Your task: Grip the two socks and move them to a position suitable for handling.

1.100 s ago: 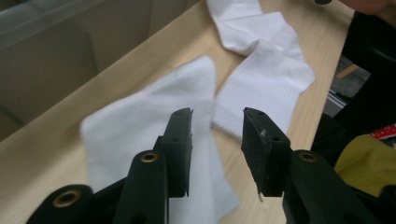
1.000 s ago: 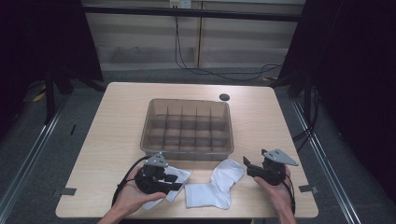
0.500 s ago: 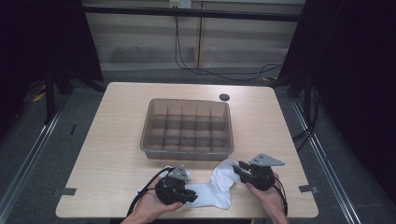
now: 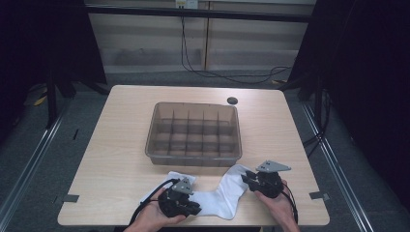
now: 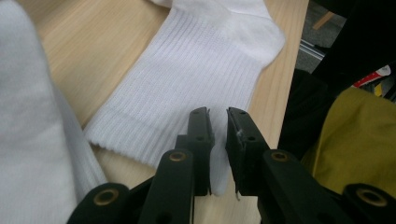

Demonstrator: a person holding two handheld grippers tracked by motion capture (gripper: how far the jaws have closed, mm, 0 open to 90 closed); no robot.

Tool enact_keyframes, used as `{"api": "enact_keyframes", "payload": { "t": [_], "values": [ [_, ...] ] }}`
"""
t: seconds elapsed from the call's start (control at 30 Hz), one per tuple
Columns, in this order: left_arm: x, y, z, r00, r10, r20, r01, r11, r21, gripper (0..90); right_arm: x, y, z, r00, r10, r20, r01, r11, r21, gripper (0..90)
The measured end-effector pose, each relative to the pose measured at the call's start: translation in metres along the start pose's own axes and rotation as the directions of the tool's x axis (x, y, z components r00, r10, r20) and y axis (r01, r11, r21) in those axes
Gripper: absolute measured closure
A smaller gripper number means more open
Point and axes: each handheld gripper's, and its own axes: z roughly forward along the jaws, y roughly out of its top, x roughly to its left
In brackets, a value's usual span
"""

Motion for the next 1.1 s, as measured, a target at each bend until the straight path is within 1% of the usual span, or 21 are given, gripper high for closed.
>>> {"api": "enact_keyframes", "payload": {
  "t": [0.03,0.07,0.17,0.2,0.27,0.33,0.37,0.47,0.5,0.57,0.6,0.67,0.7,0.73,0.77,0.83,0.9,0.93,1.0,1.07,1.1],
  "values": [
    [0.001,-0.001,-0.003,0.9999,0.004,-0.010,-0.004,1.0000,0.008,79.6,-0.001,-0.001,0.000,1.0000,0.005,-0.008,-0.005,1.000,0.000,72.2],
    [0.002,-0.003,-0.005,0.9999,-0.007,-0.012,0.007,1.0000,0.003,79.6,-0.001,-0.002,-0.001,1.0000,0.007,-0.005,-0.006,1.000,0.006,72.7],
    [0.007,-0.006,-0.008,0.9997,-0.017,-0.016,0.017,0.9998,0.001,79.5,0.000,-0.003,0.000,1.0000,-0.004,0.005,0.003,1.000,0.022,73.9],
    [0.008,-0.006,-0.010,0.9995,-0.012,-0.027,0.013,0.9999,0.011,79.5,-0.001,-0.004,0.001,0.9999,-0.007,0.011,0.007,1.000,0.028,74.4],
    [0.008,-0.008,-0.012,0.9993,-0.014,-0.035,0.015,0.9999,0.004,79.5,-0.002,-0.004,-0.001,0.9998,-0.004,0.018,0.003,0.999,0.033,75.0],
    [0.009,-0.009,-0.014,0.9990,-0.012,-0.043,0.013,0.9999,0.010,79.4,-0.005,-0.007,-0.005,0.9996,0.010,0.026,-0.011,0.999,0.036,75.5],
    [0.009,-0.010,-0.014,0.9992,-0.013,-0.038,0.013,0.9999,0.003,79.0,-0.005,-0.008,-0.006,0.9996,0.007,0.028,-0.008,0.999,0.036,75.6],
    [0.009,-0.009,-0.014,0.9994,-0.018,-0.030,0.018,0.9997,0.015,76.4,-0.006,-0.013,-0.013,0.9992,0.016,0.038,-0.018,0.999,0.045,75.4],
    [0.009,-0.008,-0.014,0.9996,-0.007,-0.029,0.008,0.9997,0.021,74.4,-0.006,-0.014,-0.015,0.9992,0.007,0.040,-0.009,0.999,0.049,75.3],
    [0.007,-0.005,-0.013,0.9992,-0.013,-0.038,0.014,0.9996,0.023,71.1,-0.003,-0.016,-0.020,0.9992,0.004,0.039,-0.006,0.999,0.053,73.1],
    [0.006,-0.004,-0.013,0.9988,-0.013,-0.048,0.014,0.9996,0.024,70.9,-0.003,-0.016,-0.022,0.9993,0.008,0.037,-0.009,0.999,0.042,72.9],
    [0.003,-0.001,-0.011,0.9992,-0.011,-0.039,0.012,0.9997,0.022,74.5,-0.004,-0.011,-0.026,0.9991,0.022,0.036,-0.022,1.000,0.006,75.5],
    [0.001,0.001,-0.010,0.9990,-0.002,-0.045,0.004,0.9996,0.030,75.1,-0.006,-0.007,-0.028,0.9991,0.017,0.039,-0.016,1.000,-0.012,77.0],
    [0.000,0.003,-0.008,0.9989,0.002,-0.047,-0.001,0.9996,0.027,75.4,-0.008,-0.003,-0.030,0.9989,0.029,0.038,-0.028,0.999,-0.028,79.3],
    [-0.001,0.004,-0.006,0.9991,-0.006,-0.041,0.007,0.9998,0.019,75.8,-0.009,0.001,-0.029,0.9991,0.030,0.030,-0.029,0.999,-0.035,81.1],
    [-0.002,0.008,-0.002,0.9992,-0.009,-0.039,0.009,0.9999,0.007,75.8,-0.011,0.007,-0.022,0.9995,0.019,0.025,-0.019,1.000,-0.023,84.0],
    [-0.006,0.010,0.001,0.9991,0.003,-0.042,-0.003,1.0000,-0.001,75.2,-0.008,0.011,-0.012,0.9999,0.010,0.011,-0.010,1.000,0.013,86.4],
    [-0.007,0.010,0.002,0.9991,0.007,-0.042,-0.007,1.0000,-0.004,74.9,-0.008,0.013,-0.007,1.0000,-0.008,0.006,0.007,1.000,0.023,87.2],
    [-0.008,0.008,0.005,0.9978,0.029,-0.059,-0.028,0.9995,0.013,74.7,-0.010,0.016,0.000,0.9997,0.014,-0.019,-0.013,0.999,0.037,87.3],
    [-0.007,0.007,0.004,0.9984,0.022,-0.052,-0.021,0.9997,0.015,75.0,-0.017,0.016,0.004,0.9996,0.030,0.000,-0.030,0.998,0.047,87.8],
    [-0.006,0.006,0.003,0.9986,0.026,-0.046,-0.025,0.9995,0.017,75.3,-0.019,0.015,0.006,0.9991,0.043,0.004,-0.043,0.998,0.049,87.8]
  ]
}}
